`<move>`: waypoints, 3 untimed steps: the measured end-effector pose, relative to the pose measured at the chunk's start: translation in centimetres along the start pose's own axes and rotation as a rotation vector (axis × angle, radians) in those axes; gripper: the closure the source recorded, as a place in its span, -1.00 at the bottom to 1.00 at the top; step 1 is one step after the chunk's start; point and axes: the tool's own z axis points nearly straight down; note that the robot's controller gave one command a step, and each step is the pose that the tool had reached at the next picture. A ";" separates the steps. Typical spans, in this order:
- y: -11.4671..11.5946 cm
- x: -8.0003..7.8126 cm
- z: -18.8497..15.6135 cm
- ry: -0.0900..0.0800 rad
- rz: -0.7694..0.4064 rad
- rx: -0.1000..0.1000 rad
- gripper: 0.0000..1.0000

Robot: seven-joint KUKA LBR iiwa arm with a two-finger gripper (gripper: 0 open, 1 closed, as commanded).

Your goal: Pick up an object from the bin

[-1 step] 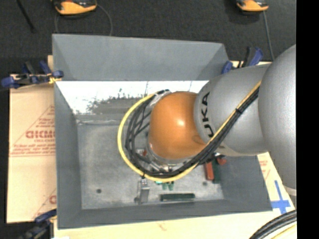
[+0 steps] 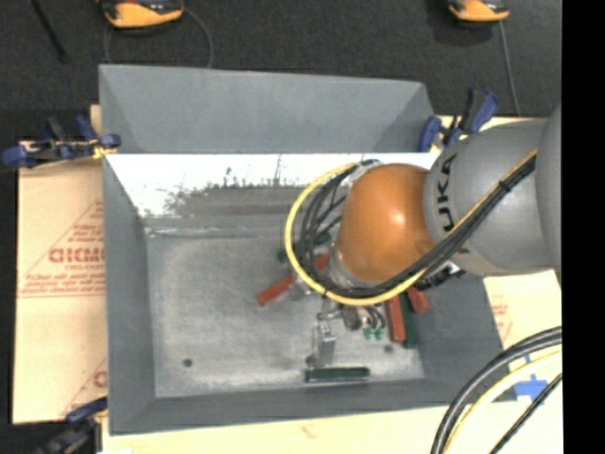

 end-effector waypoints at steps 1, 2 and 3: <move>-3.3 -2.4 -5.7 -0.007 0.117 -0.004 -1.00; -3.1 -2.2 -5.5 -0.002 0.117 -0.006 1.00; -3.1 -2.2 -5.5 -0.002 0.118 -0.006 -1.00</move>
Offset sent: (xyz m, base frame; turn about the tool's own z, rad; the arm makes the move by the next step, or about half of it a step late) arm 0.0237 -0.0287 0.0542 0.1171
